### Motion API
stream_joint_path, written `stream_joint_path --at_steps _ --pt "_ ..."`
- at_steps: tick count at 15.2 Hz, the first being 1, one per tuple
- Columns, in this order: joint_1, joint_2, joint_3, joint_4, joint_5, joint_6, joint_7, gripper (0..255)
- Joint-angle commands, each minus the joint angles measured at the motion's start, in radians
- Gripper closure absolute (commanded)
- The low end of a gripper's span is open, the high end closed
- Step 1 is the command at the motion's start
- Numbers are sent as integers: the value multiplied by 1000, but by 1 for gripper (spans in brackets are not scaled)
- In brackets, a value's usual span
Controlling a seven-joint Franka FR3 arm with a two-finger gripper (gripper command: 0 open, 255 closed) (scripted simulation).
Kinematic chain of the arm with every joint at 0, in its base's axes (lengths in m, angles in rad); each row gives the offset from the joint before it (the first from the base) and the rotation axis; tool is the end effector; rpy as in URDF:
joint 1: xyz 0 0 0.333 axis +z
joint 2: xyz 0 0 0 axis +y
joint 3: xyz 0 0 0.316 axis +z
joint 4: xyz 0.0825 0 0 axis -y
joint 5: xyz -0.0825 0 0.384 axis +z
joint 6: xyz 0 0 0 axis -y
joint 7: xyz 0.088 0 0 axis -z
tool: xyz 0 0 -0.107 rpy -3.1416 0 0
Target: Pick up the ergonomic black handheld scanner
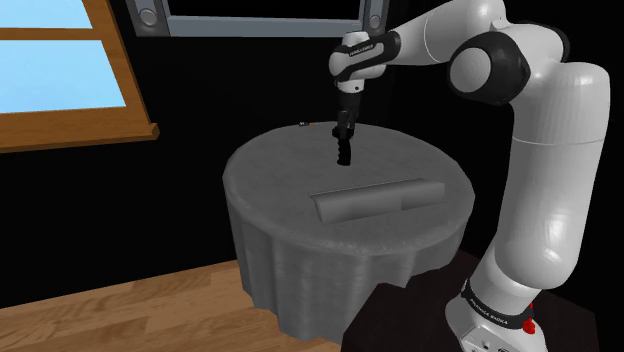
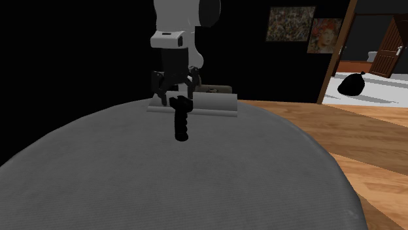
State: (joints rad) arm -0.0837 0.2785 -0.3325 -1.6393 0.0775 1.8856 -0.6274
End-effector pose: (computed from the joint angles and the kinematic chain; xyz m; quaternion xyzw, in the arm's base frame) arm 0.5935 -0.2352 0.4598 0.9950 0.0987 -0.0112 0.0030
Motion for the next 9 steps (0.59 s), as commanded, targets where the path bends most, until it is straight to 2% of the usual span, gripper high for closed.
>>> stream_joint_path --at_steps 1,2,3,9 --pt "1 4 1 -17 1 21 1 0" --pt "1 4 1 -16 2 21 1 0" --pt "1 5 1 -15 2 20 1 255" --pt "2 3 2 -18 1 21 2 255"
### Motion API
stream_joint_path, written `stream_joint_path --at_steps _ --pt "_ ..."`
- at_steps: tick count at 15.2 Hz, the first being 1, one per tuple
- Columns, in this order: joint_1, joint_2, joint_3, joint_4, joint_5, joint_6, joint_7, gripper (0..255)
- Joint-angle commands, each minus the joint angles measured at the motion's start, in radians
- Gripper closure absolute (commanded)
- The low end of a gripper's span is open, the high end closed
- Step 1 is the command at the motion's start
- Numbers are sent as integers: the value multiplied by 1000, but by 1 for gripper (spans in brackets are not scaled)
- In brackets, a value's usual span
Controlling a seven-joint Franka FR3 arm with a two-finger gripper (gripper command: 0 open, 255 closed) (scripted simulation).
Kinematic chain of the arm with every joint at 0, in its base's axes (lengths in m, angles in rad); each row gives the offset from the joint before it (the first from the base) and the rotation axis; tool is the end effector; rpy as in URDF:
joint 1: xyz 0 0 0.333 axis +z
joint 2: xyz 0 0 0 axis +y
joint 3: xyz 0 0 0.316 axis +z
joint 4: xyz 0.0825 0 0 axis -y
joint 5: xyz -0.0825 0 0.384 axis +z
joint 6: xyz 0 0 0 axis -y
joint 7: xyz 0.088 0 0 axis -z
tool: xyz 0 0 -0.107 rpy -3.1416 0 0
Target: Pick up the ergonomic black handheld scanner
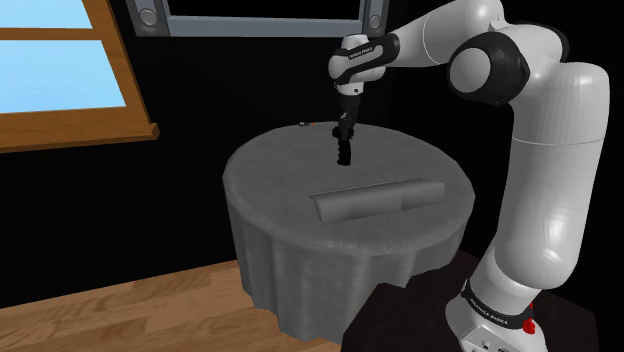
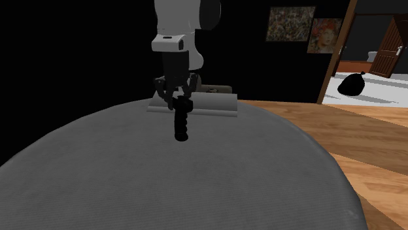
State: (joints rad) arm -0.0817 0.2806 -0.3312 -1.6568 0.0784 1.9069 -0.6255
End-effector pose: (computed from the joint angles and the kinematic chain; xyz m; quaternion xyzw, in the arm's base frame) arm 0.5938 -0.2338 0.4520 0.9951 0.0986 -0.0104 0.0035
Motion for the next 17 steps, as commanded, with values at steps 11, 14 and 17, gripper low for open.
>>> stream_joint_path --at_steps 11,14,17 --pt "-2 -12 -3 91 -5 -103 3 255" --pt "-4 -13 -4 130 -6 -143 3 255" --pt "-6 -12 -5 172 -6 -184 3 255"
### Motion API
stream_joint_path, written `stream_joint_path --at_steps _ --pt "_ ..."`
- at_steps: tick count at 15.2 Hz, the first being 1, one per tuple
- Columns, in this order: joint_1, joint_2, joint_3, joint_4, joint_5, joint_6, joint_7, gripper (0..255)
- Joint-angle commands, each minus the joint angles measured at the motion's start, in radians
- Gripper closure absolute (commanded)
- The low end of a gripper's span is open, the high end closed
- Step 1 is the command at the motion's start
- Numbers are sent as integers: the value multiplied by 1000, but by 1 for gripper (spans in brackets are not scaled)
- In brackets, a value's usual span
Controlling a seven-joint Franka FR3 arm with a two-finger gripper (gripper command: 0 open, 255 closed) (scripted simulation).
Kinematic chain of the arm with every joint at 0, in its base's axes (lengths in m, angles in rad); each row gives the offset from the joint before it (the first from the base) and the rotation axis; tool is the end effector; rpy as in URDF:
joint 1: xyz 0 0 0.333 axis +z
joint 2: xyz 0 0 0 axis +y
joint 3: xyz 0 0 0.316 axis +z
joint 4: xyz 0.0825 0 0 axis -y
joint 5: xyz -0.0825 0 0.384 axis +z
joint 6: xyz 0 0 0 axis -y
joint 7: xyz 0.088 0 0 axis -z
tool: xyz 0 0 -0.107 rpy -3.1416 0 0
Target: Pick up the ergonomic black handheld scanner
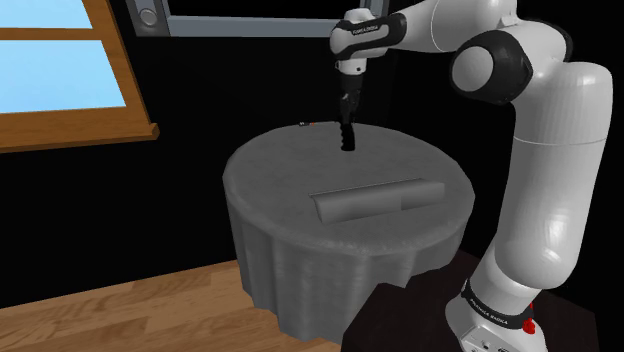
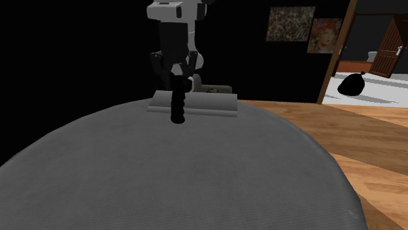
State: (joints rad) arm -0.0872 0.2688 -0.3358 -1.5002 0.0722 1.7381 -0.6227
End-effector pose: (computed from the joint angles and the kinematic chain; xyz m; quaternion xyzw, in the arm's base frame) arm 0.5941 -0.2344 0.5195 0.9951 0.0986 -0.0110 0.0032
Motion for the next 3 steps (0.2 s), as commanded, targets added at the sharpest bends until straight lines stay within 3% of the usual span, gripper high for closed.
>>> stream_joint_path --at_steps 1,3 --pt "-1 1 0 30 0 -29 0 255" --pt "-1 1 0 32 0 -31 0 255"
